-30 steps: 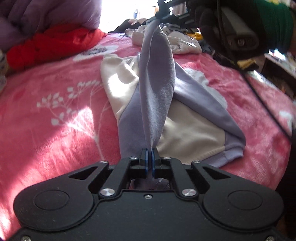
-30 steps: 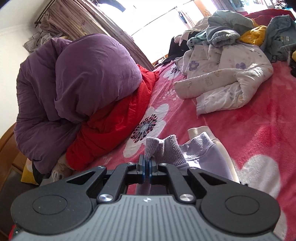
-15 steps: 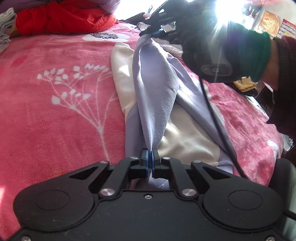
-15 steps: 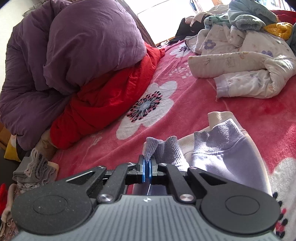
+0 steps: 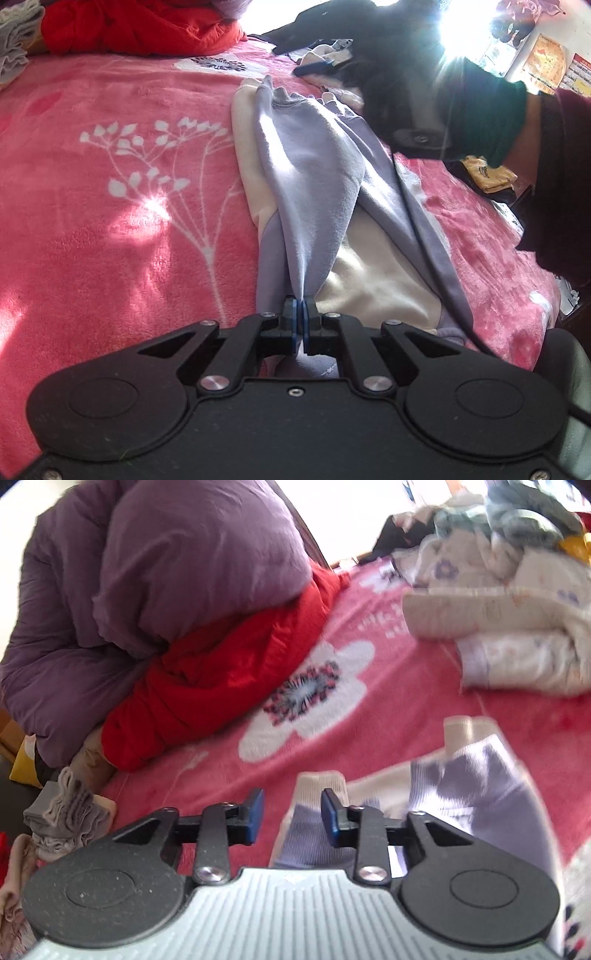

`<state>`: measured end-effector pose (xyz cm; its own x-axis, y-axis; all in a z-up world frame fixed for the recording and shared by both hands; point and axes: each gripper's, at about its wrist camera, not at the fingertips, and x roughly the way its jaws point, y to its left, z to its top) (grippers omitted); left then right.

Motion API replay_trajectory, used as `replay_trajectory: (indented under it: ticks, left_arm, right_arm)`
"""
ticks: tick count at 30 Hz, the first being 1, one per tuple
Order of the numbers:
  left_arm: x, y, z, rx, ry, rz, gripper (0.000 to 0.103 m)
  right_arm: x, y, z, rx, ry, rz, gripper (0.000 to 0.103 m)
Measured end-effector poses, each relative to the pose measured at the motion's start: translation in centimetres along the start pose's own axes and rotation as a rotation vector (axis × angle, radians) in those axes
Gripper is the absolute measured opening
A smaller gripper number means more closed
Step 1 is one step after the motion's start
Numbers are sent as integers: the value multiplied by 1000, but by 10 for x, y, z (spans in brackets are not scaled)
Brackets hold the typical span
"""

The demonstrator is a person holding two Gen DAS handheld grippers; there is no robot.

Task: Fold clothes

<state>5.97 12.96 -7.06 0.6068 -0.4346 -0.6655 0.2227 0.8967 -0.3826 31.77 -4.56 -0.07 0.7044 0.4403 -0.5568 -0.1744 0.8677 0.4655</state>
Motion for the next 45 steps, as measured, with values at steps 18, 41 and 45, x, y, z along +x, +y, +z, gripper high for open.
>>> replay_trajectory:
  ticks: [18,41,45]
  left_arm:
    - [-3,24,4,-176,-7,-76,3]
    - [18,-25,29,207,-178,140,7]
    - [23,-15,51,193,-207,149,7]
  right_arm:
    - [-80,-19,-74,-296,36,79,30]
    - [-193,-83,-183,-368,-42,17,29]
    - [-192,-81,-171,-379,-68,33,29]
